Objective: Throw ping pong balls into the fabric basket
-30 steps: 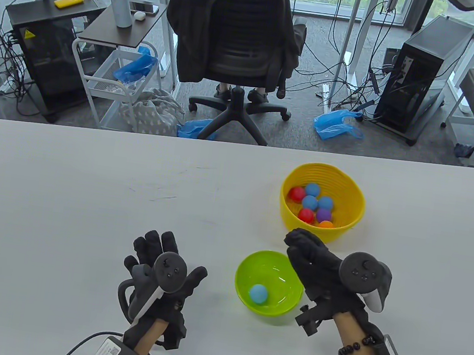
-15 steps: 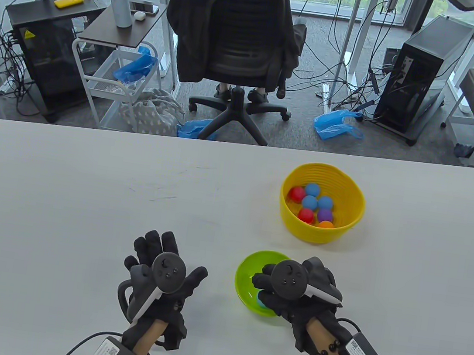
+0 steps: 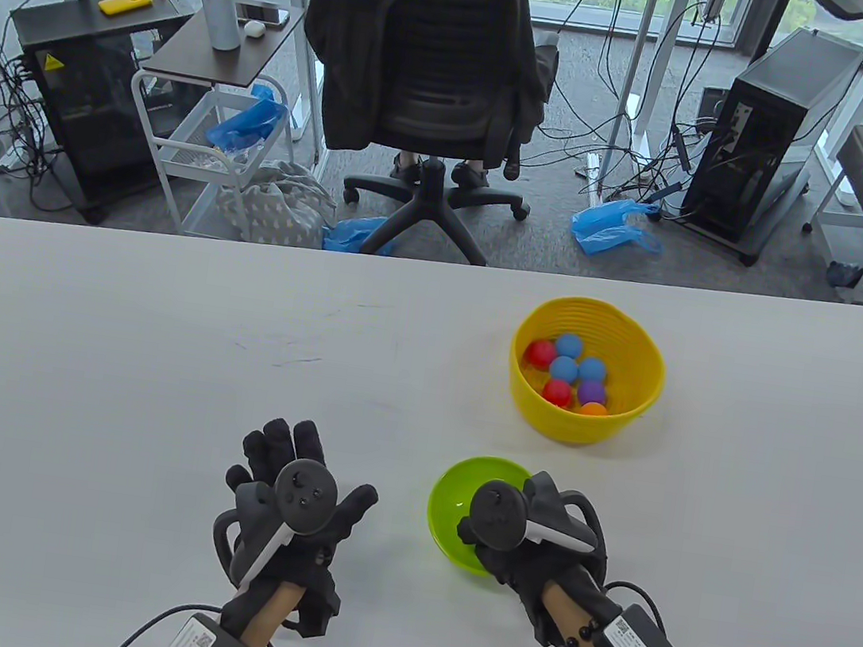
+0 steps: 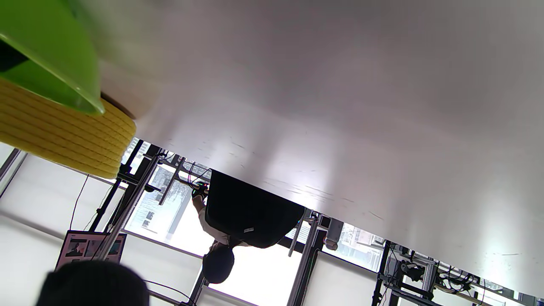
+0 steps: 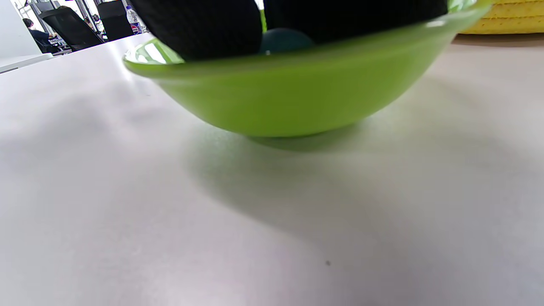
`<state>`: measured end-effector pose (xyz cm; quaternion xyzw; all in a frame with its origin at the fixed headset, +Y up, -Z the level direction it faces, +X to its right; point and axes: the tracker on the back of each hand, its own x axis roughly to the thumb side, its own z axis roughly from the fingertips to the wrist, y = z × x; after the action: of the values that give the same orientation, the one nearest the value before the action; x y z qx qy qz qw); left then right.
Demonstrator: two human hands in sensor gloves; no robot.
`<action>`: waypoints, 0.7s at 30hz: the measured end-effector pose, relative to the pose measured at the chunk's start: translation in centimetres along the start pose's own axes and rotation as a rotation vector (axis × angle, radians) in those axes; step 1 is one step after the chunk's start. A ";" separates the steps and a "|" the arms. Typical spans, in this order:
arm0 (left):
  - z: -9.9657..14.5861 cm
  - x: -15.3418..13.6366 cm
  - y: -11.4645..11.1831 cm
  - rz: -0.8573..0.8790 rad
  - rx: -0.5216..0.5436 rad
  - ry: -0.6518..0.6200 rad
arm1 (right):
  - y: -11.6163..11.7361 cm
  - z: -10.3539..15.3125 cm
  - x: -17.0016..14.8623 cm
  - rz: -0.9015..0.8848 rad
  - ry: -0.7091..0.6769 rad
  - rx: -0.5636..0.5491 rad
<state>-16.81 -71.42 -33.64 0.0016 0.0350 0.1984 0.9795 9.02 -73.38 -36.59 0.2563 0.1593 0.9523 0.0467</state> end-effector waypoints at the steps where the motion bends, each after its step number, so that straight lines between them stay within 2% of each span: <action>1: 0.0 0.0 0.0 -0.001 0.000 0.001 | 0.0 -0.1 0.0 0.000 0.002 0.002; 5: 0.0 0.0 0.0 -0.003 -0.001 0.005 | 0.2 -0.2 0.0 0.001 0.000 -0.027; 8: 0.0 -0.1 0.1 -0.003 0.000 0.009 | -0.3 0.3 -0.6 -0.052 -0.022 -0.094; 12: 0.0 -0.1 0.1 -0.003 0.000 0.010 | -1.7 1.8 -2.3 -0.242 -0.076 -0.211; 16: 0.0 -0.1 0.1 -0.005 -0.003 0.007 | -2.8 3.3 -4.3 -0.483 -0.147 -0.290; 21: 0.1 -0.1 0.1 -0.004 -0.003 0.006 | -4.0 4.4 -6.4 -0.700 -0.211 -0.358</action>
<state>-16.93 -71.38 -33.56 -0.0005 0.0379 0.1964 0.9798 16.85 -69.50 -37.29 0.2707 0.0631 0.8600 0.4279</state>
